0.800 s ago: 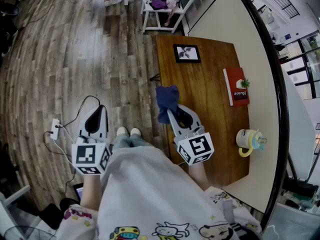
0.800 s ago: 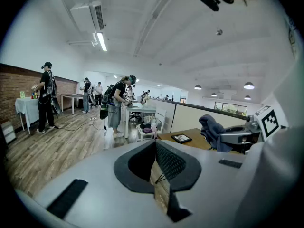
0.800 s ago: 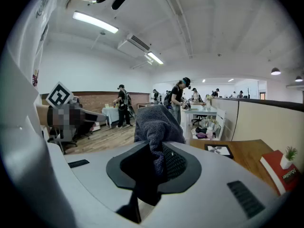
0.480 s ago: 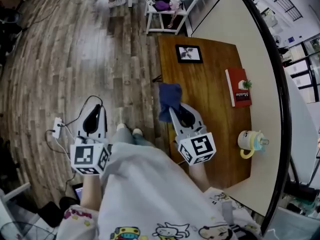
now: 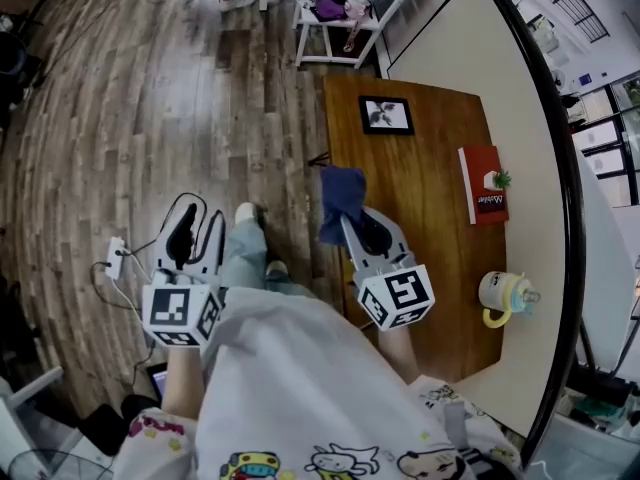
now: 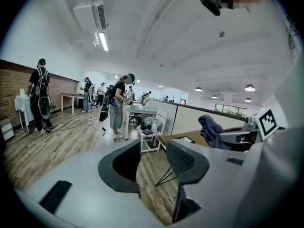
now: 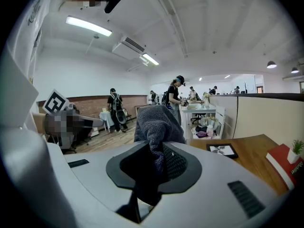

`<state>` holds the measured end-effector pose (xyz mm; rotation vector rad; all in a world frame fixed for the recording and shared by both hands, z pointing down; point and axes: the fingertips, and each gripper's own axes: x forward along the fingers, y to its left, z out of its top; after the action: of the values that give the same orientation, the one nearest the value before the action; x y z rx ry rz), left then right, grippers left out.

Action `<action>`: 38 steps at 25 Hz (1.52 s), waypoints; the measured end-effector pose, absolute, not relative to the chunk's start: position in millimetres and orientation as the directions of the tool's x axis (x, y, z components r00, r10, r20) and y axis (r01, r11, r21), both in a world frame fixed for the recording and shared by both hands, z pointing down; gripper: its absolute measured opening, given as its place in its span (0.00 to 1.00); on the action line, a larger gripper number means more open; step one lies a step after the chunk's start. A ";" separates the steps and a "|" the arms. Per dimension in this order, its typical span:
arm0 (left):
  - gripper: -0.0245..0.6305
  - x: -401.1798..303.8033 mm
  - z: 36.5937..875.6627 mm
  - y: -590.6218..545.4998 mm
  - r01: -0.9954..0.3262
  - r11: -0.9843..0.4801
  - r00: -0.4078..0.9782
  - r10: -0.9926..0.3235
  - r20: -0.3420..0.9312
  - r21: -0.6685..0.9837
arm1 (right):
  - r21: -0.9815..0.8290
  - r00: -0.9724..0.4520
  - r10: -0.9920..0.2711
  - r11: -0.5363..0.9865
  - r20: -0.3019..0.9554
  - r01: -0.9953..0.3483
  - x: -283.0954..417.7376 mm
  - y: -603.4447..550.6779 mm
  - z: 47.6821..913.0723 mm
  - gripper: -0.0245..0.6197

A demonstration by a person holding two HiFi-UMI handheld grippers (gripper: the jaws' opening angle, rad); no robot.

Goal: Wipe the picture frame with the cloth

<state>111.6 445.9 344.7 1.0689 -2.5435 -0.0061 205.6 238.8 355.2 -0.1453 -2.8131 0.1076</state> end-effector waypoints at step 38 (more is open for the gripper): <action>0.30 -151.3 366.4 353.1 -0.855 0.482 -0.389 -0.839 0.379 0.189 | -0.100 -0.896 -0.219 0.956 0.386 -0.277 12.9 157.9 372.5 0.12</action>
<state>-151.3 353.1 366.4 1.4089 -2.3091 0.0513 12.9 157.9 372.5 0.3596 -2.7301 0.2153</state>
